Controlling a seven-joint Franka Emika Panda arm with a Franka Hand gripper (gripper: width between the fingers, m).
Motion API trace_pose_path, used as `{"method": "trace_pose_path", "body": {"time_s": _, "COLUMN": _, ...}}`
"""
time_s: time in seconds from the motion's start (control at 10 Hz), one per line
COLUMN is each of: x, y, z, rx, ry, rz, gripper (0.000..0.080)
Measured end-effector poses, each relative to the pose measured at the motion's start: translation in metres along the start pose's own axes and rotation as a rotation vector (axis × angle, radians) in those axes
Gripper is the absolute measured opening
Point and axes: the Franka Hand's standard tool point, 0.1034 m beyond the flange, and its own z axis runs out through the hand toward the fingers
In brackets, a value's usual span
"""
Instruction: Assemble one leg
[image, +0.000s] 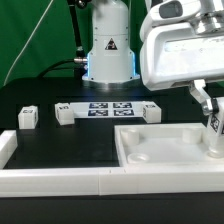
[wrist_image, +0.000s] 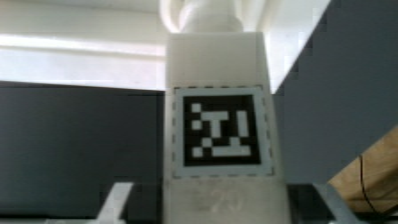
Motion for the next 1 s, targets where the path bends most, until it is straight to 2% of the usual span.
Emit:
{"method": "trace_pose_path", "body": {"time_s": 0.4, "x": -0.009, "y": 0.0, "z": 0.001, "rx": -0.019, "ry": 0.06, "rz": -0.004, "gripper": 0.0294}}
{"method": "trace_pose_path", "body": {"time_s": 0.6, "x": -0.024, "y": 0.004, "z": 0.0, "rx": -0.024, "ry": 0.058, "rz": -0.001, "gripper": 0.0294}}
{"method": "trace_pose_path", "body": {"time_s": 1.0, "x": -0.03, "y": 0.003, "z": 0.002, "rx": -0.014, "ry": 0.002, "rz": 0.0, "gripper": 0.0302}}
